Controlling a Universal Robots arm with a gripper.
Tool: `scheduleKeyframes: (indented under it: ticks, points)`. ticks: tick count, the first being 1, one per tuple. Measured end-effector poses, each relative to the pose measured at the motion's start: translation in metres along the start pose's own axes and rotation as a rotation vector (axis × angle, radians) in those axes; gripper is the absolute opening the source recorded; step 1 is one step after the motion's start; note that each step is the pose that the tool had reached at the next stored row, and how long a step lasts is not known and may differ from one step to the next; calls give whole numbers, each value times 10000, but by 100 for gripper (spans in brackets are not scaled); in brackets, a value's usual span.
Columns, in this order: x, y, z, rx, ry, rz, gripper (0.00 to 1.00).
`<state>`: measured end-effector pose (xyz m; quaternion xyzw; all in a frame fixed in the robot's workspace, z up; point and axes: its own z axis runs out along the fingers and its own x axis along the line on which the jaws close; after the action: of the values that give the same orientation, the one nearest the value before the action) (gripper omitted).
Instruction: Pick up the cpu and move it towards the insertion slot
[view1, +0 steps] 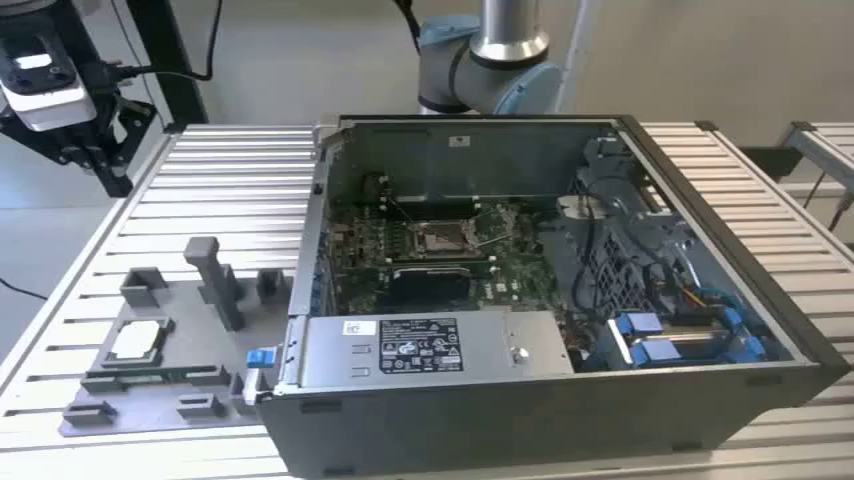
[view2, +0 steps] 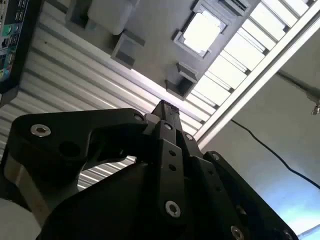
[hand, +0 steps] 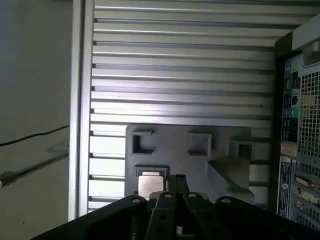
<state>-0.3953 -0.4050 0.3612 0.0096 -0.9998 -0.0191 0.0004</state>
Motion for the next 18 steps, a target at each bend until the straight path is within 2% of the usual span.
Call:
scheduleKeyframes:
  ticks: [12, 16, 18]
  points:
    - [11, 0, -1, 1, 2, 1, 0]
    - [180, 1, 3, -3, -1, 0, 0]
    - [271, -24, 11, -3, -1, 1, 0]
